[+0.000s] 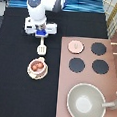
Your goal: Take the lid off the pot, put the pot on the plate, and use the tool to push the pot to the front of the table.
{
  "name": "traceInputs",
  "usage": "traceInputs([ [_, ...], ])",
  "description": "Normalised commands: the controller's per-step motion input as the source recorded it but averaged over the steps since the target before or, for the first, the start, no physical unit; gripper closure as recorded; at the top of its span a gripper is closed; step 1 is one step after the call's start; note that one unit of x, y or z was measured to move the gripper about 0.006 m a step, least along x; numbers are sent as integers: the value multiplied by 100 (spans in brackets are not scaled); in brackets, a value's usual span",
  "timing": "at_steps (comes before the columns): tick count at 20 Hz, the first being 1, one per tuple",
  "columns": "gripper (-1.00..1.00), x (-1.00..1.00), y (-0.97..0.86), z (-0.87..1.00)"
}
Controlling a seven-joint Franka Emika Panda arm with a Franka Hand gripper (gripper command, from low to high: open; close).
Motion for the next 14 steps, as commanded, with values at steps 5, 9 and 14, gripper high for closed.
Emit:
traceInputs([
  [5, 100, 97, 0, 9],
  [9, 100, 99, 1, 37],
  [14, 100, 100, 6, 44],
])
